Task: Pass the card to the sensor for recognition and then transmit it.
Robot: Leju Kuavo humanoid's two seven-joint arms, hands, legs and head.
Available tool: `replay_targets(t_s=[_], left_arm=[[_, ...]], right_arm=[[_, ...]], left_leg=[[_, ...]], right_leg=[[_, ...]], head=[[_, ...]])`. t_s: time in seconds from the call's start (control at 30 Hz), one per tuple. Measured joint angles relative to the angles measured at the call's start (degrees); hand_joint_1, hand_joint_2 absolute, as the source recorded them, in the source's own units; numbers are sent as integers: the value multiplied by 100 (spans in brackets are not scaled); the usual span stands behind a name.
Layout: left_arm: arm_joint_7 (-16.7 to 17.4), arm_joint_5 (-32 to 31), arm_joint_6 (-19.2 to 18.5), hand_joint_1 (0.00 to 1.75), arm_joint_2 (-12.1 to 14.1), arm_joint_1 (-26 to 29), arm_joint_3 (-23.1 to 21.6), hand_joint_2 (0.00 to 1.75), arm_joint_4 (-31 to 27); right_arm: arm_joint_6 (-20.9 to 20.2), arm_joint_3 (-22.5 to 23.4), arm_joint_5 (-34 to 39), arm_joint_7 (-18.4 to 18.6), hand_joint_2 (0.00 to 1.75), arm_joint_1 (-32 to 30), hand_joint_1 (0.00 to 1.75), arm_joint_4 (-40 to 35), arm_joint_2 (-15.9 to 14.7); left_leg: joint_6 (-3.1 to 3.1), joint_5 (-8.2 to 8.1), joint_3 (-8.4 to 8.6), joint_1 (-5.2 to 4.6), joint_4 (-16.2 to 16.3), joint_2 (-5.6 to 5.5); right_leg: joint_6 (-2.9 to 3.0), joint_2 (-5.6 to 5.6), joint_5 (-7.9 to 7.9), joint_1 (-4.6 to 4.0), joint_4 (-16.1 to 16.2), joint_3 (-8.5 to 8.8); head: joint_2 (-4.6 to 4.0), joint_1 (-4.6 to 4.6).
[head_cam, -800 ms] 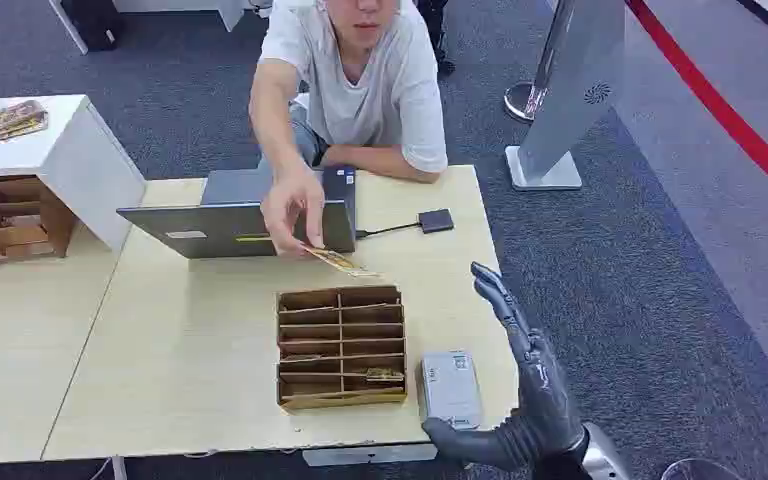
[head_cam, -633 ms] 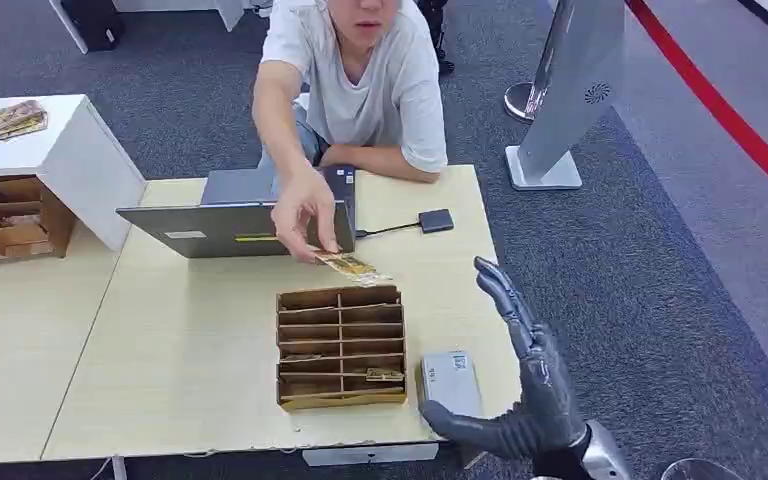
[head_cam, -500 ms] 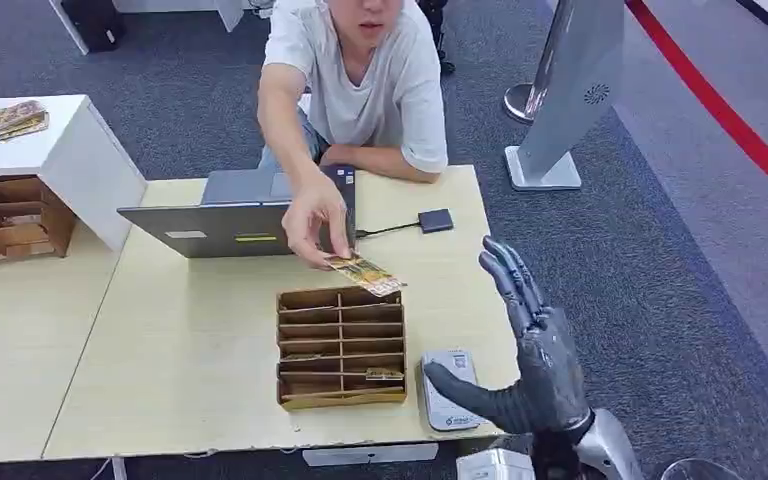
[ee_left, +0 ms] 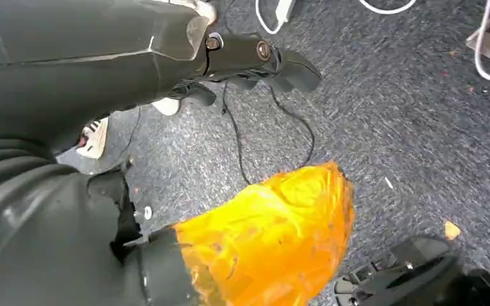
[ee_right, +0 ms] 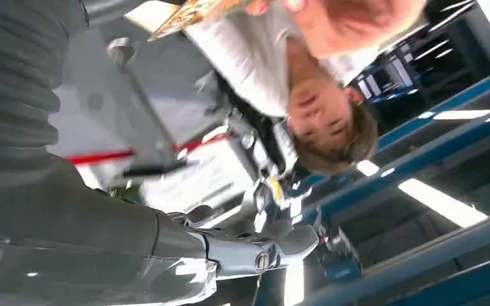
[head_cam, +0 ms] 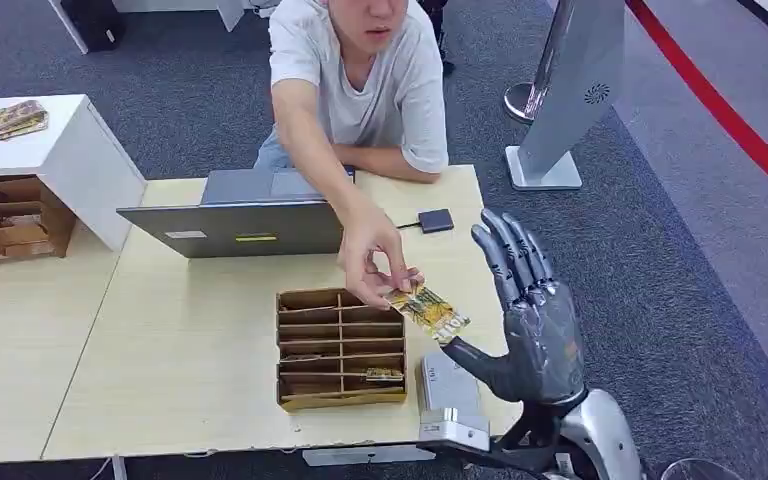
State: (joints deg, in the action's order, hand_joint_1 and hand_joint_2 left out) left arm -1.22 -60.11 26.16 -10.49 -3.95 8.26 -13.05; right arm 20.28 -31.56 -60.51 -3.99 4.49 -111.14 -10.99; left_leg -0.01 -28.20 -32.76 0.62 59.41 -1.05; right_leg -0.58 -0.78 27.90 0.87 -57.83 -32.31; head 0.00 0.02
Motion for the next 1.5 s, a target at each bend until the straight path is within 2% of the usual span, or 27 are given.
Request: replay_targets(t_s=[0.27,0.47,0.5,0.57,0.7,1.5], left_arm=[[179,-140,-214,0,4,-34,-122,0,-11],[238,-175,-238,0,7,-48,-151,0,-13],[245,-179,-240,0,6,-49,-153,0,-15],[247,-186,-243,0,7,-49,-155,0,-33],[271,-194,-249,0,7,-49,-155,0,-42],[273,-212,-251,0,4,-49,-155,0,-44]], right_arm=[[-26,-153,-1722,937,175,333,0,345,9],[-63,-232,-2019,1129,175,453,0,555,9],[-63,-247,-2040,1144,175,466,80,583,9],[-68,-262,-2043,1159,175,486,154,627,9],[-72,-282,-2003,1159,175,489,171,658,9],[-129,-393,-1853,1122,175,536,175,684,11]], left_leg=[[0,3,1,0,0,-1],[0,3,0,0,0,-2],[0,3,0,0,0,-2],[0,3,0,0,0,-2],[0,3,0,0,0,-2],[0,3,0,0,1,-2]], right_leg=[[0,0,-1,0,-1,1],[0,1,-1,0,-1,0],[0,1,0,0,-1,0],[0,1,0,0,-1,0],[0,1,-1,0,-1,0],[0,1,-1,0,-1,0]], head=[[0,0],[0,0],[0,0],[0,0],[0,0],[0,0]])
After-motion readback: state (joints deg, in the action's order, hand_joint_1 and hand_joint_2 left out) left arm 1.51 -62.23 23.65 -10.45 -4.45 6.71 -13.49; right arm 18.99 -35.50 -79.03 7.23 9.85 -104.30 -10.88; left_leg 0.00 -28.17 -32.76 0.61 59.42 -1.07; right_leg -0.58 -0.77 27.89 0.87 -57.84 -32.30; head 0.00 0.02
